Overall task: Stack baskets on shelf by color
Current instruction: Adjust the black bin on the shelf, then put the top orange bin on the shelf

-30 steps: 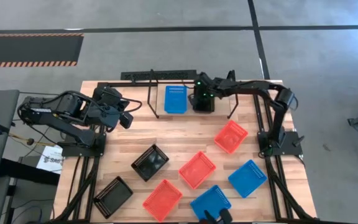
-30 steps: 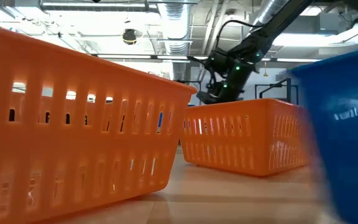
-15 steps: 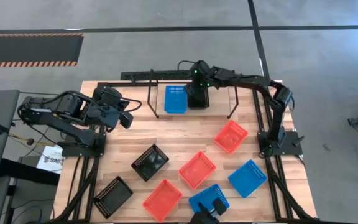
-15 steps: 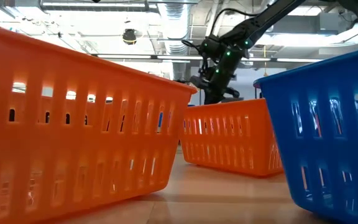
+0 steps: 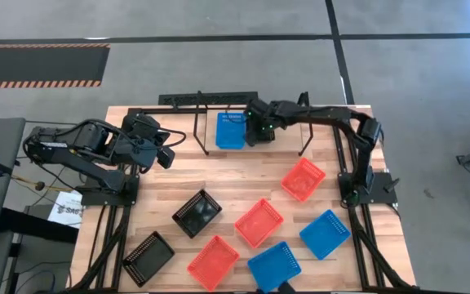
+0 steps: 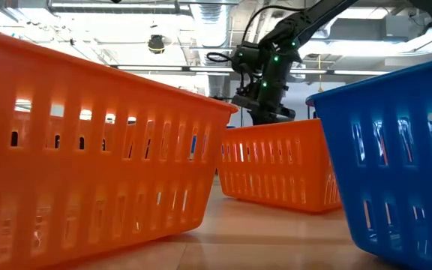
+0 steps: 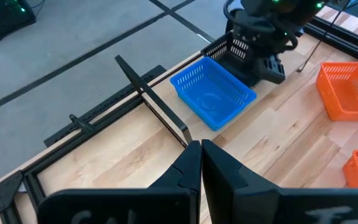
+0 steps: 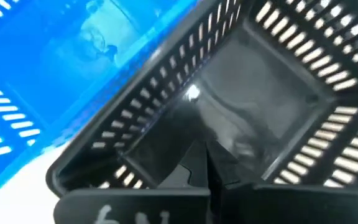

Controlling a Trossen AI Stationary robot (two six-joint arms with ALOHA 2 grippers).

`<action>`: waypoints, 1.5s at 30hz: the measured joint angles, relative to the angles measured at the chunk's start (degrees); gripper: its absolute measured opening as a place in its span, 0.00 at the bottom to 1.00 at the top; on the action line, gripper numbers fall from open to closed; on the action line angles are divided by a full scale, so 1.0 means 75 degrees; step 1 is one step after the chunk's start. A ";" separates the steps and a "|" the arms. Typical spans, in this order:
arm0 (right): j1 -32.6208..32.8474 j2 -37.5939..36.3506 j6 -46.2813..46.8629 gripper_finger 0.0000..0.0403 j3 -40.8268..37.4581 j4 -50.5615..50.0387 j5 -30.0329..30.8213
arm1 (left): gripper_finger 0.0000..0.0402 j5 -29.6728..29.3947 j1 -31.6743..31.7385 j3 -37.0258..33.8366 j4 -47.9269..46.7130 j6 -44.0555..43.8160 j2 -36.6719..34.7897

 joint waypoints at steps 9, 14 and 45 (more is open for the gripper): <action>0.0303 -0.0002 0.0411 0.00 0.0000 -0.0440 0.0025 | 0.00 0.0050 -0.0003 0.0000 0.0000 0.0000 0.0000; 0.0506 -0.0002 0.0610 0.00 0.0000 -0.0757 0.0236 | 0.00 0.0055 -0.0003 0.0000 0.0000 0.0000 0.0000; 0.2414 -0.5616 0.3382 0.00 0.0399 -0.4536 0.1804 | 0.00 0.0048 -0.0003 0.0000 0.0000 0.0470 -0.0003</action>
